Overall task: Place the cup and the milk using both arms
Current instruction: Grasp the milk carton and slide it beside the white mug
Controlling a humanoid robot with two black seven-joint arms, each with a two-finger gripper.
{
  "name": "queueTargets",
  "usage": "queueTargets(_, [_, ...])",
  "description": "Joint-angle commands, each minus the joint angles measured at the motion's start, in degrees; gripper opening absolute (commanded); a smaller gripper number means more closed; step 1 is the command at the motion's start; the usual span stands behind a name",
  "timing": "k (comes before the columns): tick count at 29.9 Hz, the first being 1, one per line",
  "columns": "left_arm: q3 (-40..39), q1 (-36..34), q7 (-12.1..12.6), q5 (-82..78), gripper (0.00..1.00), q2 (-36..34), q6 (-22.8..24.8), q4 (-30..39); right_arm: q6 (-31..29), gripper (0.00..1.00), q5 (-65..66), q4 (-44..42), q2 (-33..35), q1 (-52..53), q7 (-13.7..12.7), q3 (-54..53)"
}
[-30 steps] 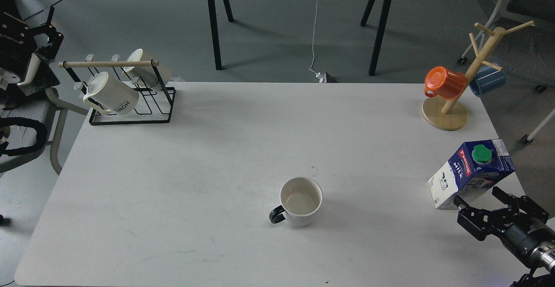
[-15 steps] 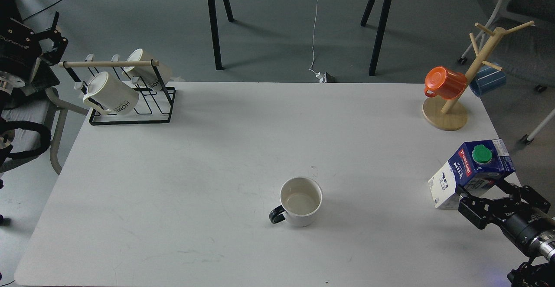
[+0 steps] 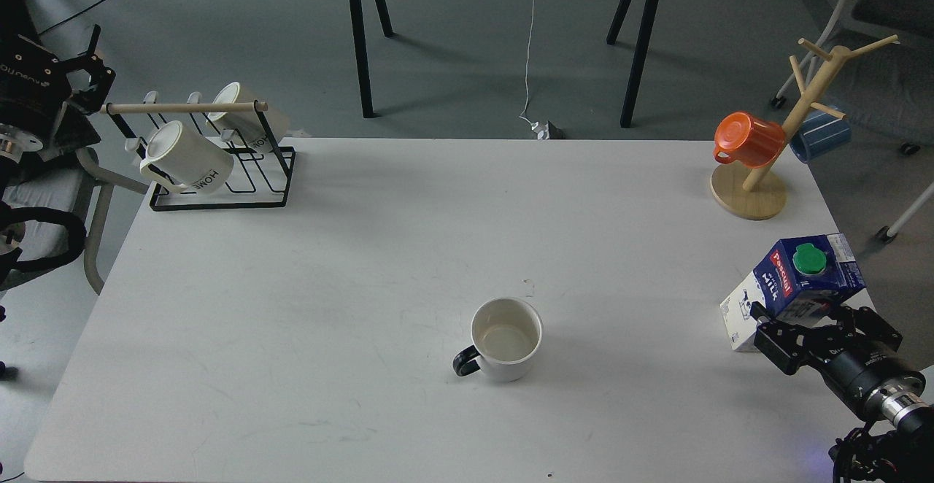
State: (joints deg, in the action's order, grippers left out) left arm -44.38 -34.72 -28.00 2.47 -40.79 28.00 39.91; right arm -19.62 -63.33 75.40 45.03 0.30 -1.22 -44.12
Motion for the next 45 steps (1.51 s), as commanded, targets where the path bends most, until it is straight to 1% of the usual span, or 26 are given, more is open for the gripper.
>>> queueTargets(1, [0.0,0.2,0.0,0.0,1.0,0.0,0.0,0.1,-0.1,0.57,2.4,-0.2,-0.8,0.1,0.1,-0.3])
queueTargets(2, [0.0,0.3,0.0,0.0,1.0,0.1,0.0,0.0,-0.3,0.49,2.9,-0.3,-1.3,0.1,0.2,-0.3])
queueTargets(4, [0.0,0.3,0.0,0.0,1.0,0.0,0.0,0.0,-0.9,0.43,3.6,-0.2,-1.9,0.0,0.6,-0.3])
queueTargets(6, [0.0,0.3,0.0,0.0,1.0,0.1,0.0,0.0,-1.0,0.28,4.3,-0.1,-2.1,0.0,1.0,-0.2])
queueTargets(8, [0.0,0.3,0.0,0.0,1.0,0.1,0.0,0.1,-1.0,0.23,4.5,-0.1,-2.1,0.0,1.1,-0.2])
queueTargets(13, [0.1,0.3,0.0,0.0,1.0,0.1,0.0,0.0,-2.3,0.22,4.9,1.1,-3.3,0.0,1.4,-0.2])
queueTargets(17, [0.0,0.3,0.0,-0.1,1.0,1.0,0.0,0.0,-1.7,0.21,9.3,5.9,-3.8,0.8,3.3,-0.1])
queueTargets(19, [0.0,0.3,0.0,-0.1,1.0,1.1,0.0,0.0,-0.8,0.2,12.6,7.6,-5.4,1.9,4.6,0.2])
queueTargets(21, [0.1,0.3,0.0,-0.2,1.0,1.8,0.0,0.0,0.8,0.2,14.8,8.5,-7.5,2.3,5.2,0.2])
queueTargets(25, [0.1,0.3,0.0,-0.2,1.0,2.0,0.0,0.0,2.2,0.21,18.8,9.6,-11.8,2.6,5.3,0.3])
queueTargets(30, [0.1,0.3,0.0,-0.2,1.0,1.9,0.0,-0.3,3.2,0.21,22.8,10.4,-15.5,2.4,5.4,0.3])
queueTargets(45, [0.1,0.3,0.0,-0.2,1.0,2.0,0.0,-0.9,3.3,0.21,27.2,11.0,-17.9,1.5,5.5,2.1])
